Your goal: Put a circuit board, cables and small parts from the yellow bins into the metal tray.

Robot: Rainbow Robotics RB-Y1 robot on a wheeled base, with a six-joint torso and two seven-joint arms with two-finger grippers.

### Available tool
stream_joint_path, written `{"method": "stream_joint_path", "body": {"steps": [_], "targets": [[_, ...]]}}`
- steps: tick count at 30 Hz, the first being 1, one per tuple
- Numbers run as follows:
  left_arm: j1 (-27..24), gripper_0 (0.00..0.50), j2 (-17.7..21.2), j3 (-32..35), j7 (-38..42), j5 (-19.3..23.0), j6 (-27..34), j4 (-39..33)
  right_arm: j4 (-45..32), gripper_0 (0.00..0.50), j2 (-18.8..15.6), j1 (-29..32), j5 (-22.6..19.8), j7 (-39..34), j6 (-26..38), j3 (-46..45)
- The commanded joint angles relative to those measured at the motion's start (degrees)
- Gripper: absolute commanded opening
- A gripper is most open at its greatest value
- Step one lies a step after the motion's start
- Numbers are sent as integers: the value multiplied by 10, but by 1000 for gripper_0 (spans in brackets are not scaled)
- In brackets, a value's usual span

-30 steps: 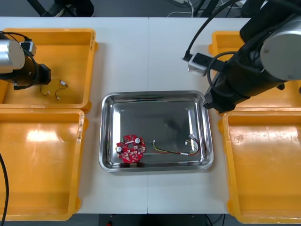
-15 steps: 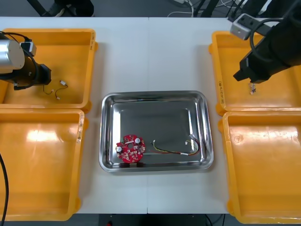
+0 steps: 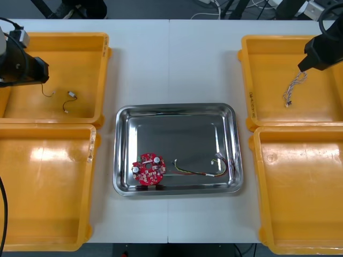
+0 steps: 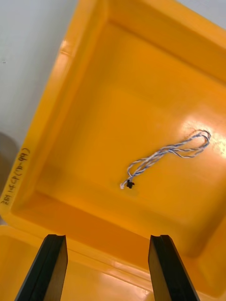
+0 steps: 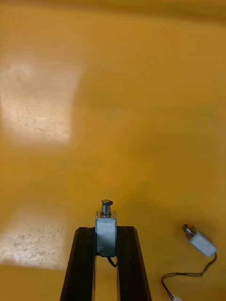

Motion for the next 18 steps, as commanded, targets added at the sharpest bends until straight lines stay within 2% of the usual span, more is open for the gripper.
{"method": "stream_joint_path", "body": {"steps": [1,11,18], "targets": [[-25,0,28,37,21,8,54,-74,48,500,-7,-54,35,-27,2,-28],[-26,0,27,16,167,26,192,-209,135,500,22,-88,124,-54,2,-69],[-25,0,27,-36,285,56,255,-280,164,500,58,-103,190,-139,-43,-75]]}}
